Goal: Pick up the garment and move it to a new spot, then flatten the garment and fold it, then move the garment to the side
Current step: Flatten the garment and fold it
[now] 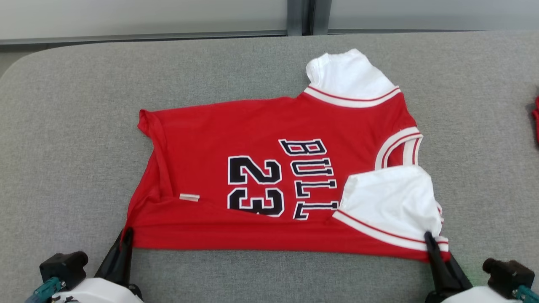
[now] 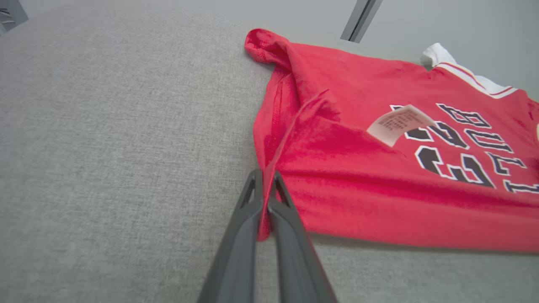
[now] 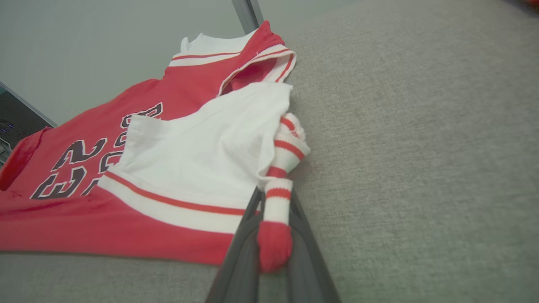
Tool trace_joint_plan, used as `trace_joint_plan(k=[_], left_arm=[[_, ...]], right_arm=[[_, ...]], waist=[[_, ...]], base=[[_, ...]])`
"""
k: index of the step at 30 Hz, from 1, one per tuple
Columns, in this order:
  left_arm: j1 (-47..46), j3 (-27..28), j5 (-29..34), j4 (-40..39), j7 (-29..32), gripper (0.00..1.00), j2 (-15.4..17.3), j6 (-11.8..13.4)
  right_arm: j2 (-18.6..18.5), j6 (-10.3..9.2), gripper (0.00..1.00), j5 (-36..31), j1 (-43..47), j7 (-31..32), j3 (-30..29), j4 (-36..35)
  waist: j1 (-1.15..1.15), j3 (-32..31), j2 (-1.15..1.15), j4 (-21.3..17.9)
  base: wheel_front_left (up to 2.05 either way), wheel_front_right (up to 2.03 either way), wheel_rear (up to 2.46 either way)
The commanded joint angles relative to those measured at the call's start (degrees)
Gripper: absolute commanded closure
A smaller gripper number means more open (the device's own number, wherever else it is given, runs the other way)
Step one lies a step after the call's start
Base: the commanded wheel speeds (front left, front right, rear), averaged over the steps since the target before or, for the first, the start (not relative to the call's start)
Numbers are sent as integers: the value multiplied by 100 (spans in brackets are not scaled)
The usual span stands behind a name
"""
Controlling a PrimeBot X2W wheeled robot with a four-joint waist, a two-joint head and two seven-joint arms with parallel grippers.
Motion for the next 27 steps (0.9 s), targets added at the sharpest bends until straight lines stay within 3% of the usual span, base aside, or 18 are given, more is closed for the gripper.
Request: trace_joint_plan(k=[1,10,11,12,13,14,15,16,27], left_arm=[[133,67,-40,-92,90,100,91,76],[694,27,-249,-441,822,100,92,308],[728,22,-272,-430,863,96,86,318],[747,21,-327,-425,922,38,40,338],[766,16,-332,-424,945,0,23,356],[784,9,-323,-422,961,0,32,377],[784,9,-323,-422,961,0,32,377],[806,46,-273,-471,870,0,-1,467],[516,-46,339,-1019,-228,0,-153,790]], right_arm=[[14,-14,100,-28,193,94,-53,-67],[347,-13,100,-105,870,512,-205,-417],[355,-13,100,-125,901,563,-207,-433],[363,-13,100,-129,932,591,-225,-457],[379,-13,88,-132,937,595,-256,-500],[373,-13,51,-204,927,596,-282,-537],[373,-13,51,-204,927,596,-282,-537],[359,-13,0,-324,849,540,-362,-649],[135,-8,0,-1451,246,467,-856,-1840]], waist=[[0,-92,0,-58],[0,-339,0,-141],[0,-360,0,-144],[0,-377,0,-144],[0,-393,0,-147],[0,-409,0,-153],[0,-409,0,-153],[0,-446,0,-164],[0,-622,0,-237]], base=[[0,0,0],[0,0,0],[0,0,0],[0,0,0],[0,0,0],[0,0,0],[0,0,0],[0,0,0],[0,0,0]])
